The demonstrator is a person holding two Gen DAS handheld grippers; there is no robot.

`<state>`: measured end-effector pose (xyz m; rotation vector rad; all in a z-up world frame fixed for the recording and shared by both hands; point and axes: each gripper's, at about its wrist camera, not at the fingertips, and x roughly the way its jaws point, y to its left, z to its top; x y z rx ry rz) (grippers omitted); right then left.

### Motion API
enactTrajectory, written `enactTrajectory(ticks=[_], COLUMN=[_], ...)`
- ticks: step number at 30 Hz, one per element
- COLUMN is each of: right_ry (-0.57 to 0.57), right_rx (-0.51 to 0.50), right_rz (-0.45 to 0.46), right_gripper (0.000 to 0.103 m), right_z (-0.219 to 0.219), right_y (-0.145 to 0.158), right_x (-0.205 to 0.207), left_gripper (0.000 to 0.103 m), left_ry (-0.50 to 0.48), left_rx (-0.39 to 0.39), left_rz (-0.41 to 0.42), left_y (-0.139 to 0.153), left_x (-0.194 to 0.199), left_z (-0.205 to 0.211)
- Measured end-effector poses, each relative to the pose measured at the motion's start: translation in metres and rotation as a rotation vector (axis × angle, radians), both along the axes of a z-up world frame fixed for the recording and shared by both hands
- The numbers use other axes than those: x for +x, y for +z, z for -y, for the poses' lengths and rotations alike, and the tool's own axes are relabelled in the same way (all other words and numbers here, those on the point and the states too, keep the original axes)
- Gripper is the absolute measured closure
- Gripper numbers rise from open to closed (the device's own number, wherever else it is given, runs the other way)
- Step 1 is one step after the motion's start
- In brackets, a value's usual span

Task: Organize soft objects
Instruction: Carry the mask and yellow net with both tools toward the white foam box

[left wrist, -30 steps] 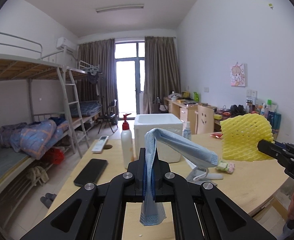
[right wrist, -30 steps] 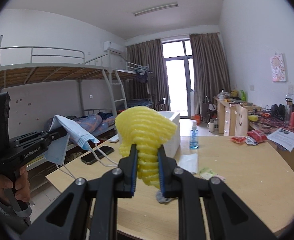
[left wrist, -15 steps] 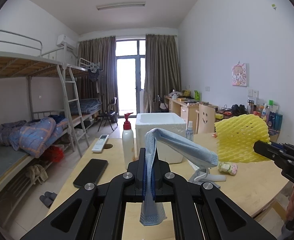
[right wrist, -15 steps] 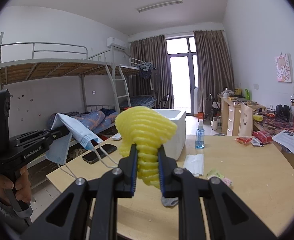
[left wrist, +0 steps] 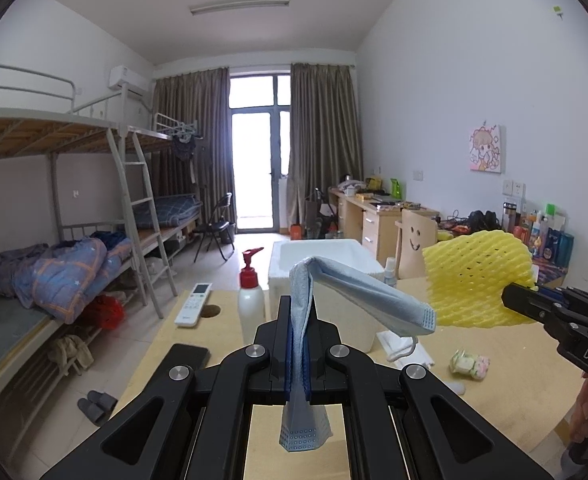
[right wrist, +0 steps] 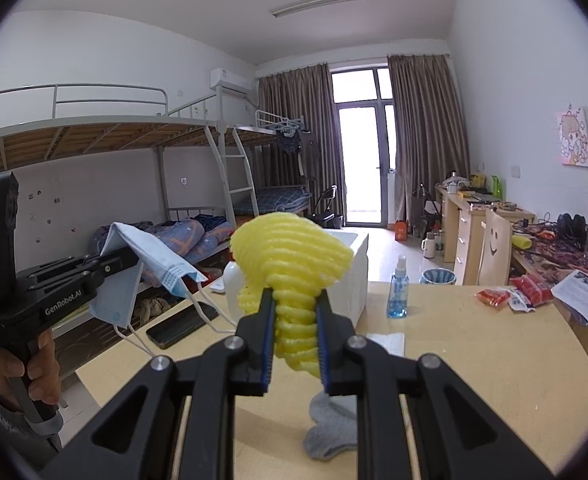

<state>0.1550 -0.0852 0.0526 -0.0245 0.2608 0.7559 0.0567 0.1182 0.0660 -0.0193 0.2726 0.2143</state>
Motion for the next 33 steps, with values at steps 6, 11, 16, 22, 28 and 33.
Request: enactTrajectory(ticks=[6,11,16,22,28,33], right_ry=[-0.011,-0.022,-0.02,-0.033,-0.042,-0.048], right_rx=[-0.007,-0.022,-0.029,-0.038,-0.061,-0.08], right_rz=[-0.005,-0.008,-0.024,-0.028,-0.035,-0.028], right_gripper=[0.081,0.081,0.081,0.081,0.081,0.081], right_z=[-0.006,-0.011,-0.02,-0.029,-0.04,-0.047], right_y=[0.007,0.012,0.018,0.024,0.029,0.034], right_x=[0.016,0.026,0.039,0.057,0.079,0.092], left_gripper=[0.099,0.099,0.099,0.099,0.099,0.099], left_ry=[0.003,-0.008,-0.01,-0.014,-0.001,0.009], left_rx=[-0.001,0.003,0.0,0.01,0.01,0.007], left_rz=[-0.005,-0.015,-0.023,-0.023,-0.021,-0.036], left_y=[0.01,0.016,0.023,0.031,0.037,0.038], left_x=[0.022,0.038,0.058,0.078,0.102,0.123], left_z=[-0.004,-0.005,-0.009,-0.011,-0.018,-0.02])
